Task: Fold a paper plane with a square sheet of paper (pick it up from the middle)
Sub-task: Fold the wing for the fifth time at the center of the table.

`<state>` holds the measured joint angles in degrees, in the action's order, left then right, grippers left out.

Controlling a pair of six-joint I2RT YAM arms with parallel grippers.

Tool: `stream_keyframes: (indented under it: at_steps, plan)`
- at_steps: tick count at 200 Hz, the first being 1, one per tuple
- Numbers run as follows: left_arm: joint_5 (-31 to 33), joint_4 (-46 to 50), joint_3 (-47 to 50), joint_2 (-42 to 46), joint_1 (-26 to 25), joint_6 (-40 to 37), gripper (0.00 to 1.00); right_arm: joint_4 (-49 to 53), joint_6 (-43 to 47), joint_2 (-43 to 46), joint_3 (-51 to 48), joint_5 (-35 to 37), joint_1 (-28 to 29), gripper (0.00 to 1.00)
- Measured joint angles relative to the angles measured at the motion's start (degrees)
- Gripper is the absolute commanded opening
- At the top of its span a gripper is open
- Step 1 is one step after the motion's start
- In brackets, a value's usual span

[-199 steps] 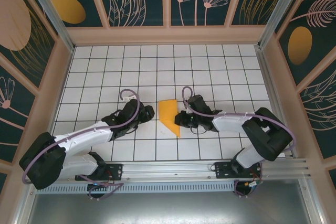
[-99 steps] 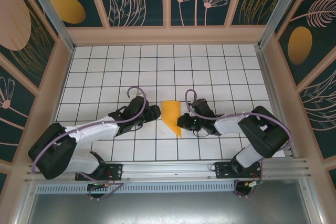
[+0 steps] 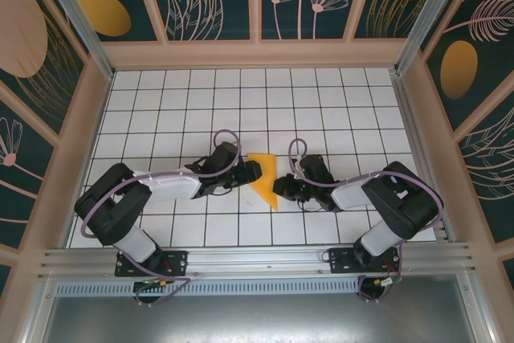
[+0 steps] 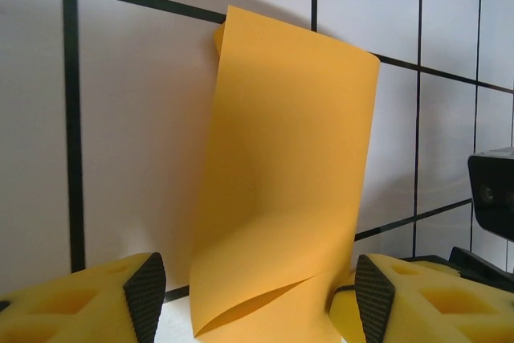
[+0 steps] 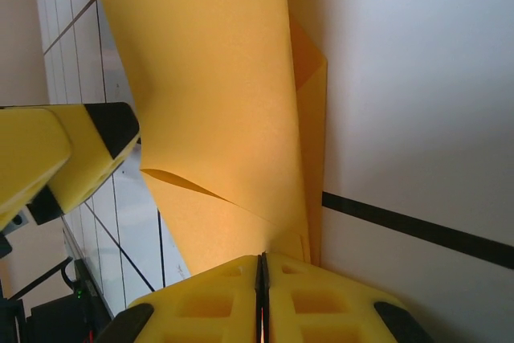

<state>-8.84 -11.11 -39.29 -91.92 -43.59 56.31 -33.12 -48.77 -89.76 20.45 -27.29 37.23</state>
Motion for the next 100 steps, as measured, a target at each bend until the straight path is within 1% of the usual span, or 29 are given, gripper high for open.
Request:
stream_keyframes:
  at_steps: [47, 69, 100]
  plan:
    - [-2.4, -2.2, -0.1, -2.2, 1.3, 0.6, 0.67, -1.6, 0.0, -0.4, -0.7, -1.2, -0.8, 0.12]
    - [-5.1, -2.8, -1.5, -4.3, 1.5, 0.3, 0.62, -2.1, 0.0, -0.8, -0.7, -1.9, -1.2, 0.12]
    - [-8.5, -3.3, -4.2, -7.1, 1.6, -0.6, 0.61, -2.6, 0.2, -1.2, -0.7, -3.1, -1.6, 0.12]
